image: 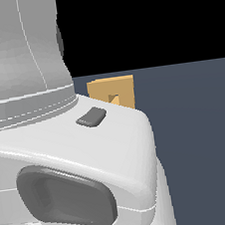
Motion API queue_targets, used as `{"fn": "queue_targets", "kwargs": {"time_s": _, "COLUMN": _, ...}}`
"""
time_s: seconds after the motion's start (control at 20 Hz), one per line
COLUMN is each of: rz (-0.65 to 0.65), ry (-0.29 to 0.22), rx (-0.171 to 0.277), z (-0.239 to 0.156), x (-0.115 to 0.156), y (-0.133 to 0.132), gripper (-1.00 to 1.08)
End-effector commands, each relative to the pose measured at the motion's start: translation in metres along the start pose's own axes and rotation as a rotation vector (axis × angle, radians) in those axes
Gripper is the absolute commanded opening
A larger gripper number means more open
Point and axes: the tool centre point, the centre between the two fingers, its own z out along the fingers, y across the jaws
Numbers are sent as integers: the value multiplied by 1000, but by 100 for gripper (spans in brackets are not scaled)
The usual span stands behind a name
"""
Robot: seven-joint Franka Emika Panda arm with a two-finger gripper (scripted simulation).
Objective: Insert the peg into the horizontal hole in a box.
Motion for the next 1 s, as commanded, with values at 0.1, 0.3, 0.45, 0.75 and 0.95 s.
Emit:
{"fn": "queue_targets", "kwargs": {"time_s": 0.1, "rz": -18, "ry": 0, "rx": -2, "z": -15, "x": 59, "y": -3, "gripper": -100}}
{"fn": "queue_targets", "kwargs": {"time_s": 0.3, "rz": -33, "ry": 0, "rx": -2, "z": -28, "x": 114, "y": -8, "gripper": -100}}
{"fn": "queue_targets", "kwargs": {"time_s": 0.45, "rz": -44, "ry": 0, "rx": -2, "z": -37, "x": 153, "y": -11, "gripper": -100}}
{"fn": "queue_targets", "kwargs": {"time_s": 0.75, "rz": -60, "ry": -1, "rx": -2, "z": -51, "x": 211, "y": -15, "gripper": -100}}
{"fn": "queue_targets", "kwargs": {"time_s": 0.95, "rz": -67, "ry": -1, "rx": -2, "z": -57, "x": 234, "y": -16, "gripper": -100}}
